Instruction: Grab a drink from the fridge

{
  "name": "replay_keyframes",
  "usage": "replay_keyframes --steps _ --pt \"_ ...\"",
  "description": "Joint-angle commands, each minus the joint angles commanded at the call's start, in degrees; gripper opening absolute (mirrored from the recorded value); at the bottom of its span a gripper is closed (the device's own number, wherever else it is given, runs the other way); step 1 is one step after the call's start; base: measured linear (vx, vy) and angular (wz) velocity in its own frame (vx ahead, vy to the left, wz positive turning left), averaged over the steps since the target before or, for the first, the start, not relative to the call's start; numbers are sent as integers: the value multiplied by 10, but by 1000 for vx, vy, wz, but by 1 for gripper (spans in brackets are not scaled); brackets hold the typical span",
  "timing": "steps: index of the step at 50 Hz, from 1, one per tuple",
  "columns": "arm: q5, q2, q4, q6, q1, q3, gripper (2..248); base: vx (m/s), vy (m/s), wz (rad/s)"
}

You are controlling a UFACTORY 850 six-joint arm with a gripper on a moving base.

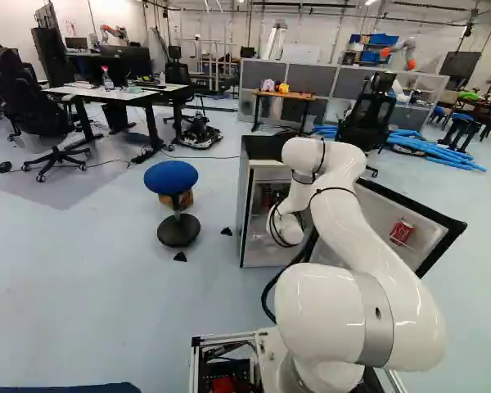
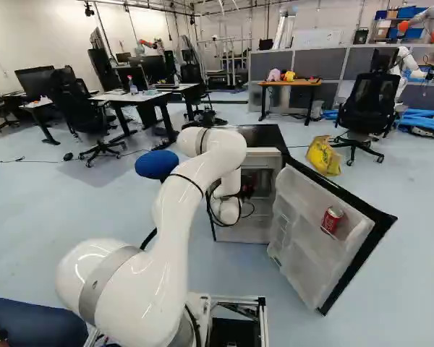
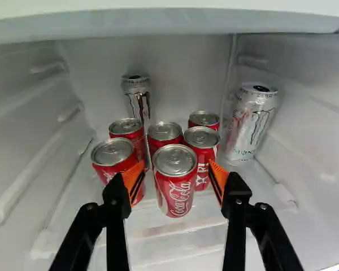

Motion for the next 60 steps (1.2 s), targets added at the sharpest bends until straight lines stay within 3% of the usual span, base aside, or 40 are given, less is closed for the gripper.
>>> replay_keyframes --steps 19,20,24,25,40,60 --pt "0 0 0 0 0 0 165 0 0 0" --pt "0 0 0 0 0 0 128 0 0 0" --pt "0 0 0 0 0 0 128 0 0 0" --pt "0 0 0 0 0 0 97 0 0 0" --pt "0 10 0 0 -2 19 96 0 0 0" --pt "0 68 0 0 -9 105 96 0 0 0"
